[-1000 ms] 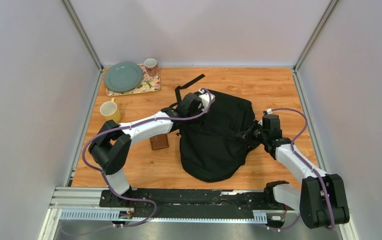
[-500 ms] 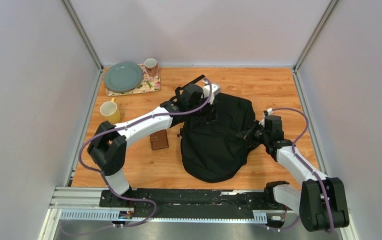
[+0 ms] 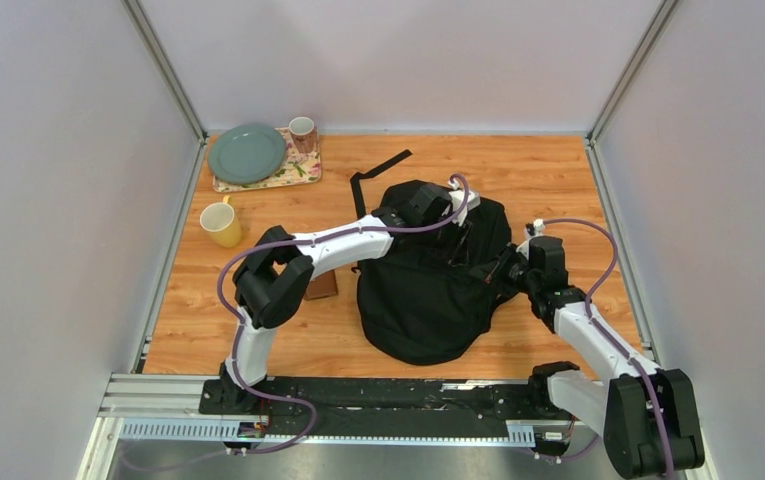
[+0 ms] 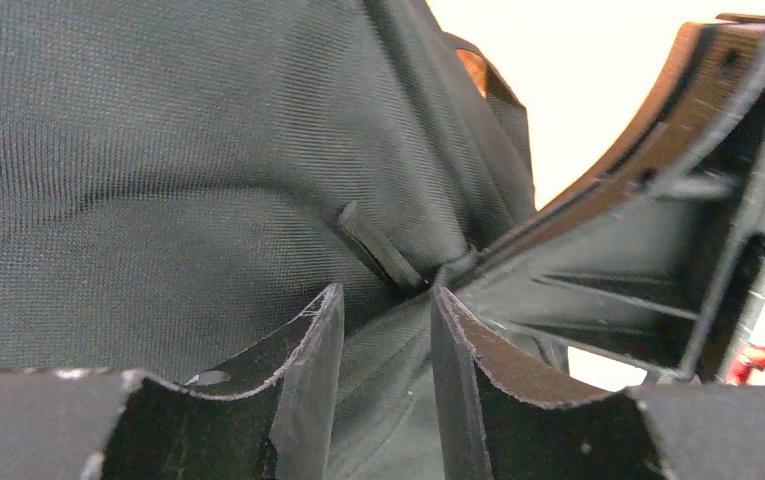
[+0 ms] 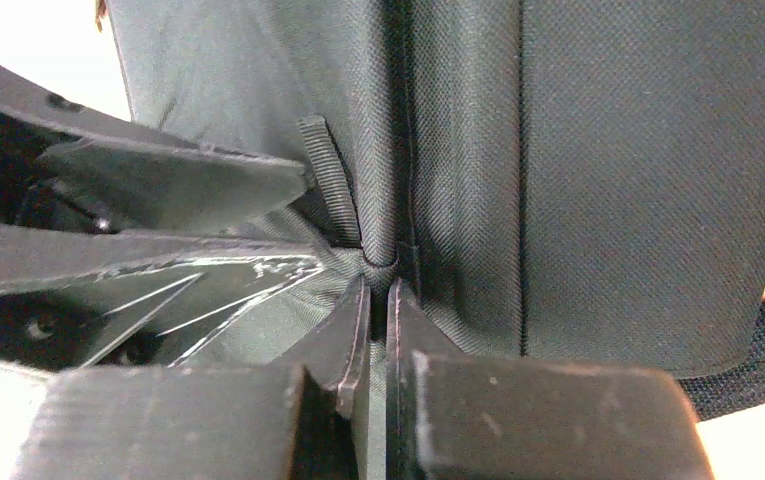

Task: Pack the student bag
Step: Unzip the student bag at the center of the board.

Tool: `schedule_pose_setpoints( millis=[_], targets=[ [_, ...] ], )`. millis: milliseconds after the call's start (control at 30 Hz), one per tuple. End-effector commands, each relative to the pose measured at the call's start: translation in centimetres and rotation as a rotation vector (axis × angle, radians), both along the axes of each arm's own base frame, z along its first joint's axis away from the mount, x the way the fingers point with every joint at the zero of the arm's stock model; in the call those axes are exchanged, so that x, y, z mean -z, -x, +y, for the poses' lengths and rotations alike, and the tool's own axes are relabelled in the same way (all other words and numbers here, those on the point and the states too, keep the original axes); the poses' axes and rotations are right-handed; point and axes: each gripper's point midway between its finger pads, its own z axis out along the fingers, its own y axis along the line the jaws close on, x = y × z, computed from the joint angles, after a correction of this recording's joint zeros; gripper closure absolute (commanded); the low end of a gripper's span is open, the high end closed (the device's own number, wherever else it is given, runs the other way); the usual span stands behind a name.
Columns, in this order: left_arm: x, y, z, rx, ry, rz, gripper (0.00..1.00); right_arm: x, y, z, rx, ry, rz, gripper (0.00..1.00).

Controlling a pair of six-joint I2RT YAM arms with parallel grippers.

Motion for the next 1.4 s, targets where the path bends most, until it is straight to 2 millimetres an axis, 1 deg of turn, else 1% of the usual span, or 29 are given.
schedule_pose_setpoints(
  millis=[0,100,133,367,433,633,667,700,733,767,833,867,967,1033,1067,1133,1167,1200,1233,1267,1300,1333,1367],
  targets=[
    [-0.8,-0.8,-0.8,-0.049,0.03,0.005,0.52,-1.6,0.4,1.4,-0.051,-0.044,-0.058,1.0],
    [-0.6,-1.1,-1.2,-0.059,0.041,0.006,0.51,-1.4,0.8,1.5,-0.055,-0.047,-0.056,1.0],
    [-0.9,-1.2,-1.4,-0.06,0.052,-0.003,0.51,-1.4,0.8,1.5,-0.053,-0.049,-0.056,1.0],
    [-1.0,-1.6,-1.9,-0.065,0.066,0.002,0.5,-2.1,1.3,1.9,-0.06,-0.064,-0.075,1.0],
    [-0.4,-1.5,-1.7,-0.066,0.045,0.015,0.5,-2.2,1.4,1.9,-0.059,-0.067,-0.081,1.0],
    [1.0,-0.8,-1.4,-0.054,0.024,0.048,0.68,-2.6,1.3,2.0,-0.059,-0.071,-0.088,1.0],
    [1.1,-0.6,-1.3,-0.049,0.025,0.054,0.75,-2.7,1.3,2.0,-0.059,-0.071,-0.09,1.0],
    [1.1,-0.6,-1.3,-0.05,0.025,0.056,0.77,-2.7,1.3,2.0,-0.058,-0.073,-0.091,1.0],
    [1.2,-0.5,-1.3,-0.048,0.025,0.056,0.81,-2.7,1.3,2.0,-0.058,-0.071,-0.09,1.0],
    [1.2,-0.4,-1.3,-0.047,0.025,0.056,0.89,-2.9,1.2,2.0,-0.058,-0.071,-0.095,1.0],
    [1.1,-0.5,-1.4,-0.046,0.03,0.054,0.97,-2.8,1.2,2.0,-0.059,-0.07,-0.092,1.0],
    [0.9,-0.5,-1.4,-0.042,0.033,0.05,1.0,-2.7,1.3,2.0,-0.057,-0.067,-0.087,1.0],
    [0.4,-0.5,-1.3,-0.033,0.04,0.034,1.0,-2.4,1.3,1.8,-0.052,-0.059,-0.079,1.0],
    [-0.5,-0.4,-1.3,-0.025,0.054,0.013,1.0,-2.0,1.4,1.6,-0.037,-0.048,-0.063,1.0],
    [-0.3,-0.5,-1.0,-0.023,0.046,0.001,1.0,-1.9,1.4,1.5,-0.034,-0.042,-0.059,1.0],
    [-1.1,-0.5,-0.5,-0.026,0.046,-0.027,1.0,-1.5,1.3,0.9,-0.005,-0.018,-0.038,1.0],
    [-1.0,-0.8,0.0,-0.033,0.025,-0.056,1.0,-1.2,1.2,0.6,0.004,-0.001,-0.031,1.0],
    [-1.5,-0.9,0.6,-0.04,0.01,-0.074,1.0,-1.0,1.0,0.2,0.027,0.022,-0.025,1.0],
    [-1.6,-1.1,1.0,-0.044,-0.002,-0.09,1.0,-0.8,0.9,0.0,0.035,0.036,-0.012,1.0],
    [-1.4,-1.3,1.7,-0.047,-0.023,-0.111,1.0,-0.7,0.9,-0.2,0.037,0.043,-0.01,1.0],
    [-2.0,-1.8,2.5,-0.062,-0.021,-0.122,1.0,-0.7,0.7,-0.3,0.043,0.047,-0.007,1.0],
    [-1.5,-1.7,3.3,-0.068,-0.036,-0.117,1.0,-0.5,0.5,-0.4,0.045,0.051,0.001,1.0],
    [-1.6,-2.0,3.9,-0.08,-0.037,-0.122,1.0,-0.6,0.4,-0.4,0.044,0.053,-0.001,1.0]
  ],
)
